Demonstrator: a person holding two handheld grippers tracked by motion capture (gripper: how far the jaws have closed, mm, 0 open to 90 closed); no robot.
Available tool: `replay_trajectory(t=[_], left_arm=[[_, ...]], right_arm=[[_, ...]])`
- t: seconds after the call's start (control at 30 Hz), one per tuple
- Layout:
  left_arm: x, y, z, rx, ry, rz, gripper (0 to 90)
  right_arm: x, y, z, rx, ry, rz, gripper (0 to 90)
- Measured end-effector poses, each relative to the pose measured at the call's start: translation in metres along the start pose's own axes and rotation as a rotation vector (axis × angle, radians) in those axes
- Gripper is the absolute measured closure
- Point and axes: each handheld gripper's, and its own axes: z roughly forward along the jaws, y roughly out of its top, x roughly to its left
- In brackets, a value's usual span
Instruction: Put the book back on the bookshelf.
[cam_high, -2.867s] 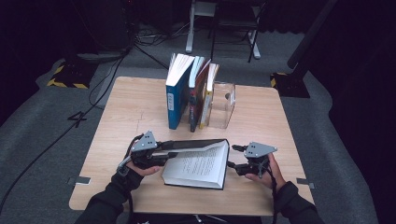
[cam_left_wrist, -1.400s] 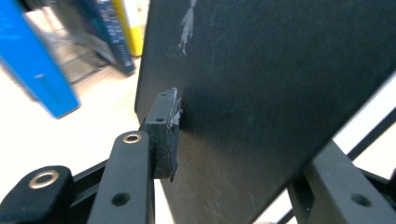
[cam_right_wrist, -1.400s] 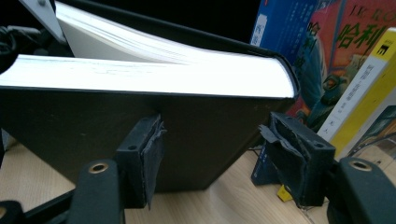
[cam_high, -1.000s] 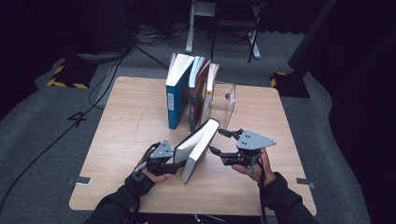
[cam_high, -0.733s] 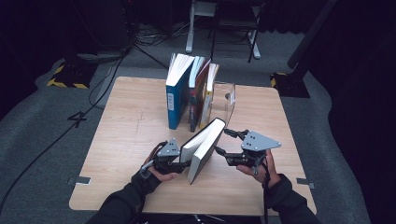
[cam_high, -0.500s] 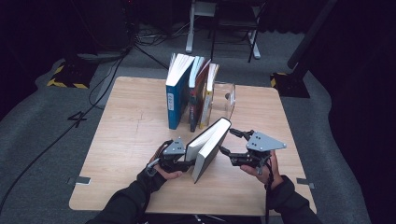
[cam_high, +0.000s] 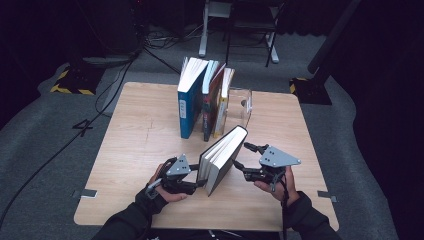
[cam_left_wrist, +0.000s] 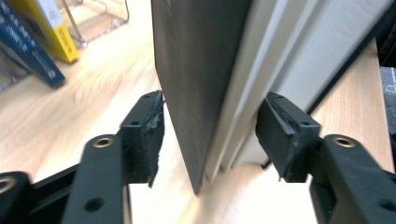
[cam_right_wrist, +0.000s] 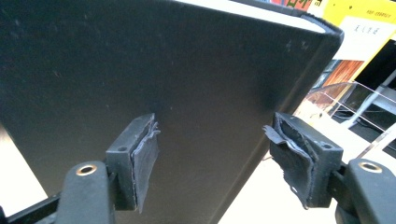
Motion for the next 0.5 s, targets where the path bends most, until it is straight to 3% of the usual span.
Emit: replay_trajectory(t=[0.2,0.3,0.5], left_arm=[[-0.016,-0.005,0.003,0.034,0.017,-0.002,30.3],[-0.021,-0.003,0.006,0.022,0.018,-0.004,26.7],[-0.028,0.004,0.014,-0.014,0.095,-0.013,26.4]], right_arm=[[0.003,-0.002,0.002,0.007,0.006,0.001,32.9],[0.006,-0.004,0.006,0.029,0.021,-0.020,32.0],[0.007,-0.006,0.009,0.036,0.015,-0.017,31.6]])
